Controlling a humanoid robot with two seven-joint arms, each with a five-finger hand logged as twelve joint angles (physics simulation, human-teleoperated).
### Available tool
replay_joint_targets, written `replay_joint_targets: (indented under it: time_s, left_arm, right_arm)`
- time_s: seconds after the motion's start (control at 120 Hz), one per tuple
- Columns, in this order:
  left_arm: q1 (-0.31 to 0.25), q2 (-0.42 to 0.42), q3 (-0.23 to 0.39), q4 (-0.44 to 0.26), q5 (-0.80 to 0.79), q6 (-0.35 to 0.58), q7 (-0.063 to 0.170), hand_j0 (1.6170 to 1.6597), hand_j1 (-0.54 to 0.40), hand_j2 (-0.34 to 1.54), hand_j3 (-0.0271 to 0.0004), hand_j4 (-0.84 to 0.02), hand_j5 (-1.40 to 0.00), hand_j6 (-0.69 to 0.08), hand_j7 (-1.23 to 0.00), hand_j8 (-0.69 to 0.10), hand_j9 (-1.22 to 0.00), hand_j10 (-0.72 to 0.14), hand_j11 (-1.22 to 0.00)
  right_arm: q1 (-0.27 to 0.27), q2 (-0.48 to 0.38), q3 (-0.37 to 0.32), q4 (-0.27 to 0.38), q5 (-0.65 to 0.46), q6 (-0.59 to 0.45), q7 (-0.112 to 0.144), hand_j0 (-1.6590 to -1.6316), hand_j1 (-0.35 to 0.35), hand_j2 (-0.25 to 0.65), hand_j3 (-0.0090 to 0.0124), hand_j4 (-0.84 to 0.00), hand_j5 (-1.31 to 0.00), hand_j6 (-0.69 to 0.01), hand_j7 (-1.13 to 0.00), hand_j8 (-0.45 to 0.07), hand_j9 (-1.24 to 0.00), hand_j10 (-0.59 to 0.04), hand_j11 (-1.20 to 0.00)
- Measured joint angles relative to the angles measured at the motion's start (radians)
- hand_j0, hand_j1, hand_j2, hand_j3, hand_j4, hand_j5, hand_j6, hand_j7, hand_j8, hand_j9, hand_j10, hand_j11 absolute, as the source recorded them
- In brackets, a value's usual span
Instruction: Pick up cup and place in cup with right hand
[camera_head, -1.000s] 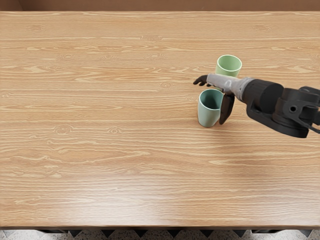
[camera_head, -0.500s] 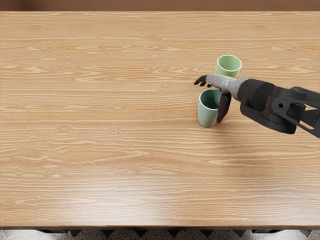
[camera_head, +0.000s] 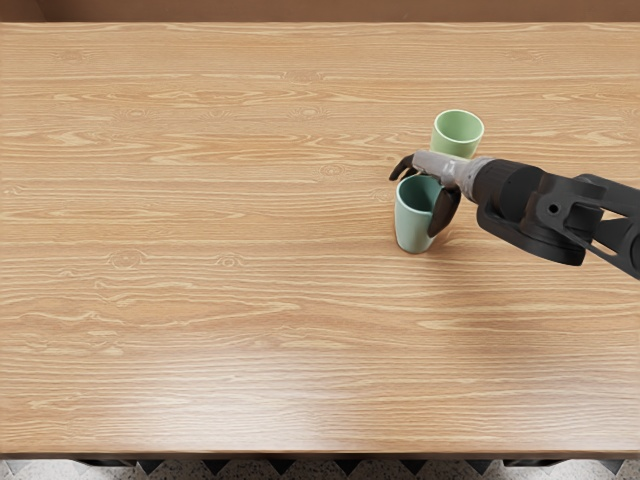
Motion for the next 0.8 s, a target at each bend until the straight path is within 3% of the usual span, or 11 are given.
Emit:
replay_joint_targets:
  time_s: [0.283,0.367,0.408,0.5,0.675,0.8]
  left_arm:
    - [0.000,0.000,0.000,0.000,0.000,0.000,0.000,1.6581,0.349,0.00,0.0000,0.000,0.00,0.000,0.00,0.000,0.00,0.000,0.00]
    - [0.000,0.000,0.000,0.000,0.000,0.000,0.000,1.6581,0.349,0.00,0.0000,0.000,0.00,0.000,0.00,0.000,0.00,0.000,0.00]
    - [0.000,0.000,0.000,0.000,0.000,0.000,0.000,1.6581,0.349,0.00,0.0000,0.000,0.00,0.000,0.00,0.000,0.00,0.000,0.00]
    - [0.000,0.000,0.000,0.000,0.000,0.000,0.000,1.6581,0.349,0.00,0.0000,0.000,0.00,0.000,0.00,0.000,0.00,0.000,0.00]
    - [0.000,0.000,0.000,0.000,0.000,0.000,0.000,1.6581,0.349,0.00,0.0001,0.000,0.00,0.000,0.00,0.000,0.00,0.000,0.00]
    - [0.000,0.000,0.000,0.000,0.000,0.000,0.000,1.6581,0.349,0.00,0.0001,0.000,0.00,0.000,0.00,0.000,0.00,0.000,0.00]
  right_arm:
    - [0.001,-0.001,0.008,0.004,0.007,0.013,0.000,-1.6565,0.059,-0.049,-0.0001,-0.379,-0.50,-0.324,-0.49,-0.332,-0.50,-0.375,-0.50]
    - [0.003,-0.003,0.012,0.005,0.024,0.021,0.000,-1.6563,0.083,-0.017,0.0004,-0.405,-0.53,-0.305,-0.53,-0.320,-0.54,-0.400,-0.54]
    - [0.006,-0.004,0.013,0.005,0.039,0.025,0.000,-1.6566,0.105,0.012,-0.0004,-0.419,-0.55,-0.294,-0.55,-0.308,-0.56,-0.411,-0.56]
    - [0.011,-0.007,0.015,0.006,0.062,0.031,0.001,-1.6567,0.153,0.071,0.0001,-0.455,-0.61,-0.240,-0.59,-0.256,-0.61,-0.366,-0.61]
    - [0.024,-0.013,0.056,0.007,0.125,0.069,0.000,-1.6554,0.217,0.137,0.0001,-0.358,-0.70,-0.165,-0.66,-0.173,-0.69,-0.287,-0.68]
    - [0.065,-0.031,0.069,0.006,0.189,0.088,0.000,-1.6543,0.235,0.150,0.0000,-0.322,-0.74,-0.134,-0.68,-0.141,-0.72,-0.264,-0.71]
